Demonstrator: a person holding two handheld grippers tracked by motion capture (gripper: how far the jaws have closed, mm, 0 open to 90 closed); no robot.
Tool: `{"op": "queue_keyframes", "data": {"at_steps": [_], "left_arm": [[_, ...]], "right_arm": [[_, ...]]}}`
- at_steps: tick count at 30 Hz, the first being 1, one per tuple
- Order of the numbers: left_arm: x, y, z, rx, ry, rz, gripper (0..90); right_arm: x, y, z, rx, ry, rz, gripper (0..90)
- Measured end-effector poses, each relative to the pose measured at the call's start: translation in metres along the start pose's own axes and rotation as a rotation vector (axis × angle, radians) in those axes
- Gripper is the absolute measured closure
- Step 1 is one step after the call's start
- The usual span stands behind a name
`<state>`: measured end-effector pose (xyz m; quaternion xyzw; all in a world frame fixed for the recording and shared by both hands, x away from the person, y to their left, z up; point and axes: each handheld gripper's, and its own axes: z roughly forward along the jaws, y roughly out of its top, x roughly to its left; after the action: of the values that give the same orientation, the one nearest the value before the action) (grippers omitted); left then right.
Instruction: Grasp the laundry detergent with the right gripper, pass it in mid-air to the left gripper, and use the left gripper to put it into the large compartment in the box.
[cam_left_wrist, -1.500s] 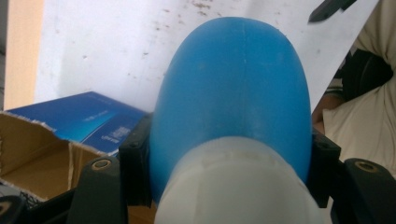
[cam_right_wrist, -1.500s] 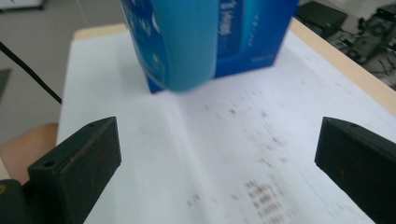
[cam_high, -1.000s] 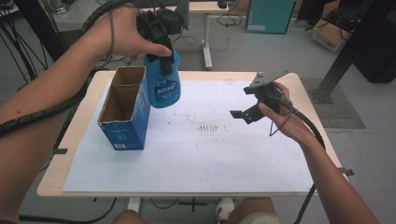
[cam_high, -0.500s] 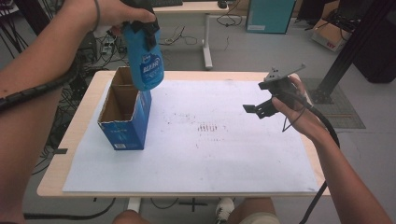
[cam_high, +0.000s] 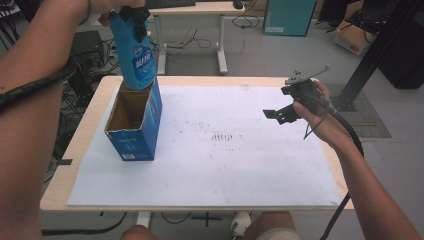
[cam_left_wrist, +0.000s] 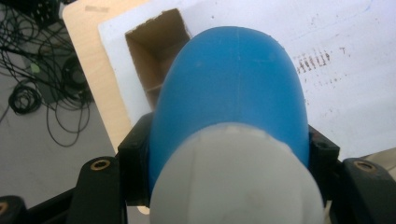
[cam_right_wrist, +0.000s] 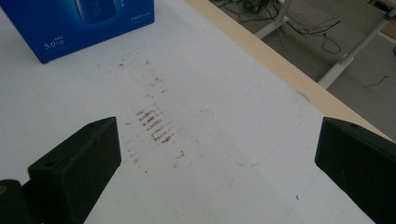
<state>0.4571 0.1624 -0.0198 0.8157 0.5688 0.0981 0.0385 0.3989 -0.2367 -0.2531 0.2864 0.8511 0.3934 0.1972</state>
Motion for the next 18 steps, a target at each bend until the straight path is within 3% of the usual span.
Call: {"op": "queue_keyframes", "data": {"at_steps": [7, 18], "left_arm": [[0.008, 0.000, -0.003, -0.004, -0.001, -0.053, 37.1], [0.024, -0.001, -0.005, 0.001, 0.025, -0.197, 37.1]], "right_arm": [[-0.002, 0.000, -0.003, 0.017, -0.007, 0.038, 0.2], [-0.007, -0.004, -0.006, 0.053, -0.030, 0.057, 0.2]]}}
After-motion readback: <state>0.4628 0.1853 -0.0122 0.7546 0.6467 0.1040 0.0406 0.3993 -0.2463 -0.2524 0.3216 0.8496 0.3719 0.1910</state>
